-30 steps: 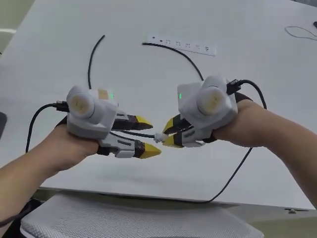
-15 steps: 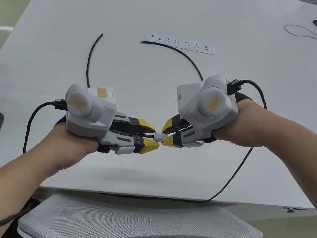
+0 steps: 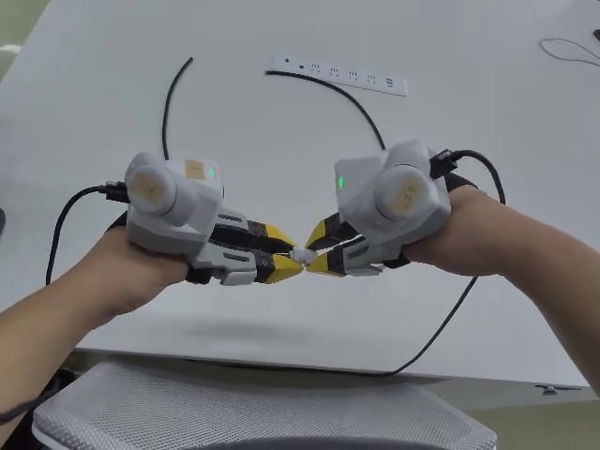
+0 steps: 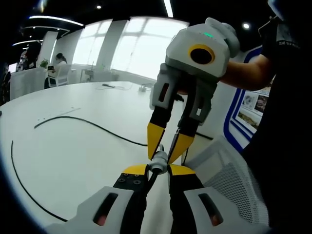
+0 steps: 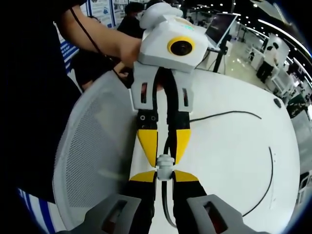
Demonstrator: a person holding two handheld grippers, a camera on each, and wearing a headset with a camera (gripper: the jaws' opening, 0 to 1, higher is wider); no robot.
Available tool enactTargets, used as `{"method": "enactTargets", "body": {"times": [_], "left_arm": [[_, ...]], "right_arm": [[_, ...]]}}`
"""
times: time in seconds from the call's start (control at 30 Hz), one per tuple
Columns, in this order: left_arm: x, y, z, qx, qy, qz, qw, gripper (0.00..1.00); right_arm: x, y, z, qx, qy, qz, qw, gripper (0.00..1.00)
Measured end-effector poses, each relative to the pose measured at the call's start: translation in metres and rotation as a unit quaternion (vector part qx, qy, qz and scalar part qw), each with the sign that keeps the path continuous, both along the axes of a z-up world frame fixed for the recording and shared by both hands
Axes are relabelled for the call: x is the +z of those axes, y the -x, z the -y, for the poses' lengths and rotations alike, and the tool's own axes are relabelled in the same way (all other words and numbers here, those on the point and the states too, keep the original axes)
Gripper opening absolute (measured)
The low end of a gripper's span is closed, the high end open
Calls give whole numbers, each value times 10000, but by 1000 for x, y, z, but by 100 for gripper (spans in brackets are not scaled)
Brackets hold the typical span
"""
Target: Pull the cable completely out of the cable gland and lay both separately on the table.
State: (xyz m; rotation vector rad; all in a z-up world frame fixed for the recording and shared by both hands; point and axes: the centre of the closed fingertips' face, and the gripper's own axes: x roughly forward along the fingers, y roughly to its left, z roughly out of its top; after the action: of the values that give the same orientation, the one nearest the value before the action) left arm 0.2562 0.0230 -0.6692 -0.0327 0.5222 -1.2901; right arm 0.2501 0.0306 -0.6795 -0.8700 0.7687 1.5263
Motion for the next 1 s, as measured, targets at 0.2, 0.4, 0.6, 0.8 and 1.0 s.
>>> {"method": "enactTargets", "body": {"times": [0.2,0.4,0.6,0.8,1.0], "left_arm": [[2,-3,-2,83,-21,3,10000,15],[5,-3,-2,78,-36,51,10000,15],[9,-5,-4,44,-28,178,9998,15],[13,-4,-4,-53,-105,346,9993,15],[18,-2,-1,-123,-159,469,9987,15]], "right_arm": [[2,-3,-1,-10,-199,86,9998,8],[7,-5,-2,-319,-566,-255,9976,8],[13,-8,5,-986,-1008,-1136,9835,14],[37,-15,6,-1725,-1964,-2518,9318,14],[38,-13,6,-1811,-2267,-3161,9033,15]]}}
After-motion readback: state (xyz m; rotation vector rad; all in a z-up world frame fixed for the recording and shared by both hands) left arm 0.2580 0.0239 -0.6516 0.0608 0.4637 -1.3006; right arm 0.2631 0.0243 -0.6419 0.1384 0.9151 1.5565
